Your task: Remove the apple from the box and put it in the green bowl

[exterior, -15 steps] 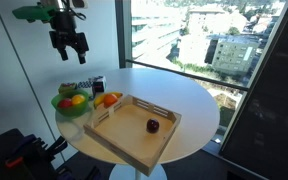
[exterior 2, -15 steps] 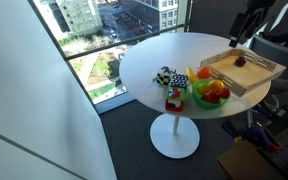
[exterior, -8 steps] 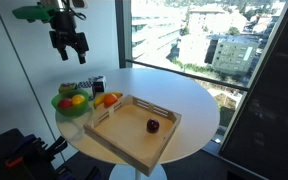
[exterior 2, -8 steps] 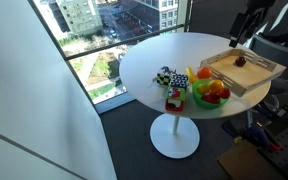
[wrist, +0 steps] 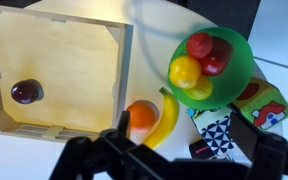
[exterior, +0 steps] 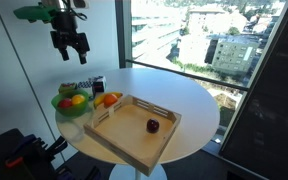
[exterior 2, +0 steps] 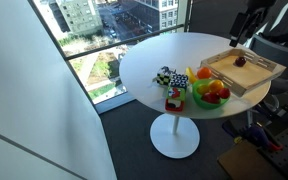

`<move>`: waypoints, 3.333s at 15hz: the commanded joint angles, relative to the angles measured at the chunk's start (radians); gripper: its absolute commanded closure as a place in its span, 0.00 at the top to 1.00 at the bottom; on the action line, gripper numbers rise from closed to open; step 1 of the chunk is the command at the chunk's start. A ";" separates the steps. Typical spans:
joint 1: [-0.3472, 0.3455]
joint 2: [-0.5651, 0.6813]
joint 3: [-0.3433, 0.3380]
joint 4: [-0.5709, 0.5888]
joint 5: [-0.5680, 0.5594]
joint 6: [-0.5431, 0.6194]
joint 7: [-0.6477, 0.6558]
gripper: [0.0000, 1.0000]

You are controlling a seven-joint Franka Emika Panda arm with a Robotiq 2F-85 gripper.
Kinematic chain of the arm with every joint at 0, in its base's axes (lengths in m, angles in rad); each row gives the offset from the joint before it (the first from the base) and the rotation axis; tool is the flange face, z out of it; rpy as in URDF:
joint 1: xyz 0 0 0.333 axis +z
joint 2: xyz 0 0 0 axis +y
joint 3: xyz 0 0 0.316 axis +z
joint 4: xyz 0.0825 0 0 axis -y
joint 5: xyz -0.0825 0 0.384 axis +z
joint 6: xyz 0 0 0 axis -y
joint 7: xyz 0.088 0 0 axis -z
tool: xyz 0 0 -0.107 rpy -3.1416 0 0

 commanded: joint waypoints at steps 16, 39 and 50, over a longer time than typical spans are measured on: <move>-0.139 0.087 -0.138 0.056 0.013 -0.004 -0.003 1.00; -0.206 0.317 -0.196 0.086 -0.001 0.191 0.000 1.00; -0.214 0.384 -0.207 0.117 0.013 0.200 -0.007 1.00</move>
